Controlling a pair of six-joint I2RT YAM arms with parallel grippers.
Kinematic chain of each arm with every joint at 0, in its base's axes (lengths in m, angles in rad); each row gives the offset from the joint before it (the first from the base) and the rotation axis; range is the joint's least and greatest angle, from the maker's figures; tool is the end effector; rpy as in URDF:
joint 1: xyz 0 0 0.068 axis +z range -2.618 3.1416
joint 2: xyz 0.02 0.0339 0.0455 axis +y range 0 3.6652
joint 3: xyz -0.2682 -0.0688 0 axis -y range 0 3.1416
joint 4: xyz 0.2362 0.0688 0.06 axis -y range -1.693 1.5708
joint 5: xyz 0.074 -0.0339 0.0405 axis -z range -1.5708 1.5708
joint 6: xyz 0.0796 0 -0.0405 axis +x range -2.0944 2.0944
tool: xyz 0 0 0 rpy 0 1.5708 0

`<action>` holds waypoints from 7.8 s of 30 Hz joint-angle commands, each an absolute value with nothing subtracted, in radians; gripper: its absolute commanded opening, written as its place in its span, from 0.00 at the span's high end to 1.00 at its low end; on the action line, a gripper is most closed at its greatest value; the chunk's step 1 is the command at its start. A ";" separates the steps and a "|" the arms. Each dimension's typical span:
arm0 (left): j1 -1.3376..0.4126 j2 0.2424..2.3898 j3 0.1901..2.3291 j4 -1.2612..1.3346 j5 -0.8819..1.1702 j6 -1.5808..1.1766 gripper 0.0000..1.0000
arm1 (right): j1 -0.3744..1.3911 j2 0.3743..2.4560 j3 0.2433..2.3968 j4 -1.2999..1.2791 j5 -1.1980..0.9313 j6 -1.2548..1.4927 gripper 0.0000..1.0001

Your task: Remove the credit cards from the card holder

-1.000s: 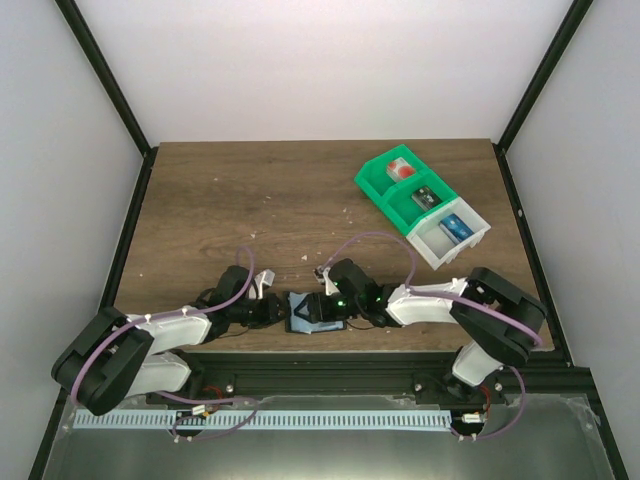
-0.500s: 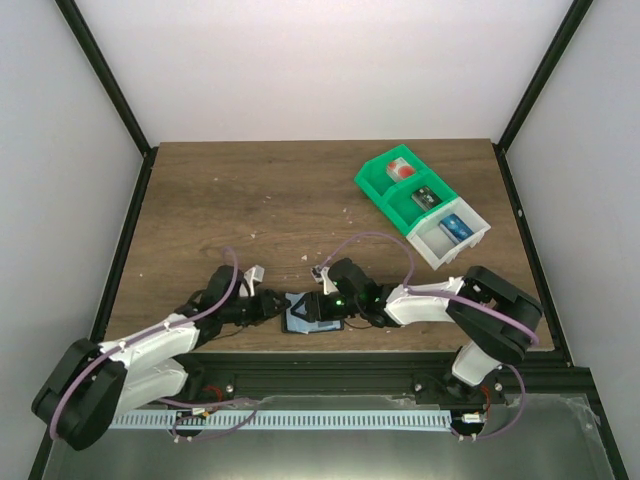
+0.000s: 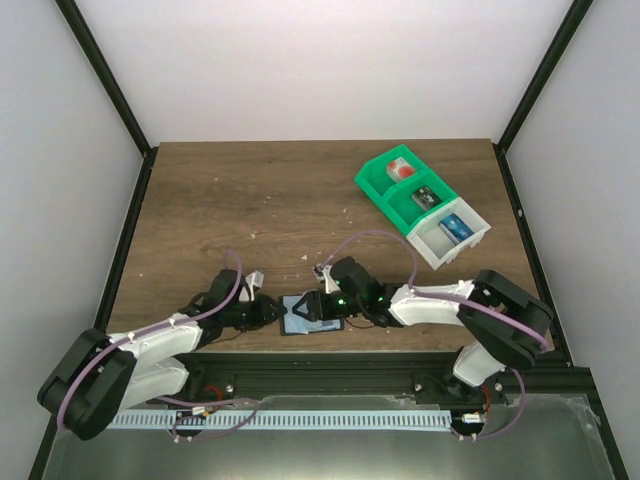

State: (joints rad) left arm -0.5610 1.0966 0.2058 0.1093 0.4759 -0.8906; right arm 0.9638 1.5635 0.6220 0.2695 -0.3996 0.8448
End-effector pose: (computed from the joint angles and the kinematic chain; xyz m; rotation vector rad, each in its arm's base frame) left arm 0.1461 -0.1349 0.1042 -0.1674 2.6070 -1.1900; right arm 0.1576 0.2812 0.1343 -0.4043 2.5561 1.2989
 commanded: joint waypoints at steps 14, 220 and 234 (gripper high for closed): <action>-0.556 1.192 0.202 0.168 0.481 -0.825 0.91 | 0.934 1.374 0.580 0.054 -0.195 0.812 0.43; -0.535 1.163 0.150 0.152 0.481 -0.848 0.98 | 0.974 1.701 0.680 0.197 -0.293 0.944 0.70; -0.544 1.174 0.147 0.166 0.483 -0.854 0.98 | 0.972 1.691 0.658 0.342 -0.353 1.018 0.69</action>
